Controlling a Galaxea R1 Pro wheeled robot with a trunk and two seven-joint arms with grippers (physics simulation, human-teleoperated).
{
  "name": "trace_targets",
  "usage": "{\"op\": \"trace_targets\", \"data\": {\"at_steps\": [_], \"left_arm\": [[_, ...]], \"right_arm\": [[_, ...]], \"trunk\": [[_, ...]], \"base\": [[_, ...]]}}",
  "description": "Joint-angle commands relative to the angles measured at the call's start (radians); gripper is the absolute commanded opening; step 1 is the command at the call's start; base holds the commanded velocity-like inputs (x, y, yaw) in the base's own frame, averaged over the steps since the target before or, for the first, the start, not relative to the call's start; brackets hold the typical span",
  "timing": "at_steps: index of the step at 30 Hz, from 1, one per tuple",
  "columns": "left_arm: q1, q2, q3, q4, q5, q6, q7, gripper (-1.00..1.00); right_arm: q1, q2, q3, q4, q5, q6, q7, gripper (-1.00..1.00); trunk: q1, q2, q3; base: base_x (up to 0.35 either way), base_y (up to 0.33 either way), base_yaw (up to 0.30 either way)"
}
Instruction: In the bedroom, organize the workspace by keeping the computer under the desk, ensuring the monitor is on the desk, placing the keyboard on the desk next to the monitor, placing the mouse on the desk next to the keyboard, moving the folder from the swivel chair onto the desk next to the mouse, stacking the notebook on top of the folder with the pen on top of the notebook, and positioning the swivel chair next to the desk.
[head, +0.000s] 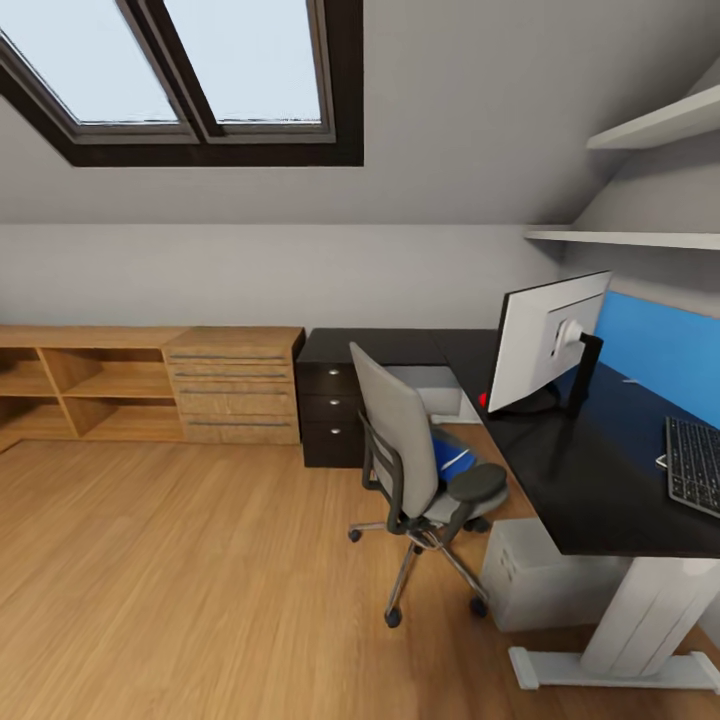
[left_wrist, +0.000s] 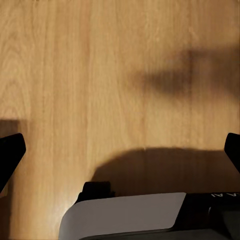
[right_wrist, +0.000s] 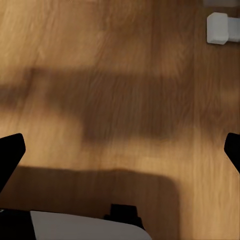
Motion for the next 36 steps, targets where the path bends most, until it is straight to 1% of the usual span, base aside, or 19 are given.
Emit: {"op": "trace_targets", "data": {"at_steps": [1,5,10,12,15,17,19,20,21,23,24,26,27,30,31,32,33,34,36], "left_arm": [[0.0,0.0,-0.001,0.0,0.0,-0.003,0.001,1.0],[0.0,-0.002,0.002,-0.004,0.026,-0.005,0.003,1.0],[0.0,-0.007,0.0,-0.021,0.069,-0.005,0.005,1.0],[0.0,-0.016,-0.002,-0.059,0.082,-0.001,0.01,1.0],[0.0,-0.026,-0.003,-0.169,0.099,0.026,0.063,1.0],[0.0,-0.034,-0.003,-0.306,0.106,0.138,0.154,1.0],[0.0,-0.037,-0.003,-0.384,0.108,0.228,0.191,1.0],[-0.001,-0.04,-0.003,-0.464,0.109,0.327,0.214,1.0],[-0.001,-0.046,-0.003,-0.577,0.111,0.454,0.235,1.0],[-0.005,-0.063,-0.003,-0.67,0.111,0.539,0.249,1.0],[-0.009,-0.07,-0.004,-0.694,0.111,0.558,0.253,1.0],[-0.037,-0.09,-0.004,-0.742,0.11,0.597,0.26,1.0],[-0.066,-0.1,-0.004,-0.758,0.11,0.614,0.263,1.0],[-0.139,-0.111,-0.003,-0.754,0.11,0.653,0.266,1.0],[-0.185,-0.114,-0.003,-0.738,0.111,0.681,0.266,1.0],[-0.233,-0.117,-0.003,-0.73,0.126,0.702,0.266,1.0],[-0.254,-0.118,-0.003,-0.732,0.139,0.71,0.265,1.0],[-0.285,-0.119,-0.002,-0.747,0.165,0.722,0.264,1.0],[-0.311,-0.121,-0.002,-0.779,0.195,0.731,0.262,1.0]], "right_arm": [[-0.001,-0.001,-0.006,0.001,0.008,-0.003,0.002,1.0],[-0.001,-0.004,0.001,0.003,0.015,-0.008,0.005,1.0],[-0.001,-0.006,0.004,0.003,0.03,-0.017,0.007,1.0],[-0.001,-0.004,0.004,-0.001,0.032,-0.019,0.007,1.0],[-0.001,0.0,0.006,-0.029,0.034,-0.02,0.007,1.0],[-0.001,0.004,0.007,-0.091,0.034,-0.019,0.006,1.0],[-0.001,0.005,0.007,-0.124,0.032,-0.018,0.005,1.0],[-0.001,0.006,0.006,-0.16,0.029,-0.014,0.003,1.0],[-0.004,0.007,0.005,-0.216,0.021,-0.002,-0.001,1.0],[-0.023,0.008,0.004,-0.269,0.003,0.028,-0.014,1.0],[-0.033,0.008,0.004,-0.283,-0.004,0.043,-0.019,1.0],[-0.078,0.011,0.004,-0.314,-0.017,0.107,-0.031,1.0],[-0.117,0.017,0.004,-0.325,-0.022,0.158,-0.035,1.0],[-0.211,0.028,0.003,-0.333,-0.028,0.251,-0.039,1.0],[-0.265,0.032,0.001,-0.327,-0.032,0.287,-0.04,1.0],[-0.33,0.036,0.0,-0.308,-0.038,0.32,-0.042,1.0],[-0.365,0.038,0.0,-0.295,-0.041,0.336,-0.043,1.0],[-0.426,0.04,0.0,-0.272,-0.044,0.365,-0.044,1.0],[-0.494,0.041,-0.002,-0.241,-0.049,0.401,-0.044,1.0]], "trunk": [[0.0,0.0,-0.001],[0.0,0.0,-0.001],[0.019,-0.035,-0.017],[0.027,-0.049,-0.023],[0.039,-0.07,-0.032],[0.046,-0.084,-0.038],[0.054,-0.098,-0.045],[0.058,-0.105,-0.048],[0.062,-0.112,-0.051],[0.069,-0.126,-0.057],[0.073,-0.133,-0.06],[0.081,-0.147,-0.067],[0.085,-0.154,-0.07],[0.096,-0.175,-0.079],[0.1,-0.182,-0.082],[0.104,-0.189,-0.085],[0.108,-0.196,-0.089],[0.111,-0.203,-0.092],[0.119,-0.217,-0.098]], "base": [[0.081,0.0,-0.001],[0.024,0.0,0.0],[0.001,0.0,0.0],[0.0,0.0,0.0],[0.0,0.0,0.0],[0.0,0.0,0.0],[0.0,0.0,0.0],[0.0,0.0,0.0],[0.0,0.0,0.0],[0.0,0.0,0.0],[0.0,0.0,0.0],[0.0,0.0,0.0],[0.0,0.0,0.0],[0.0,0.0,0.0],[0.0,0.0,0.0],[0.0,0.0,0.0],[0.0,0.0,0.0],[0.0,0.0,0.0],[0.0,0.0,0.0]]}}
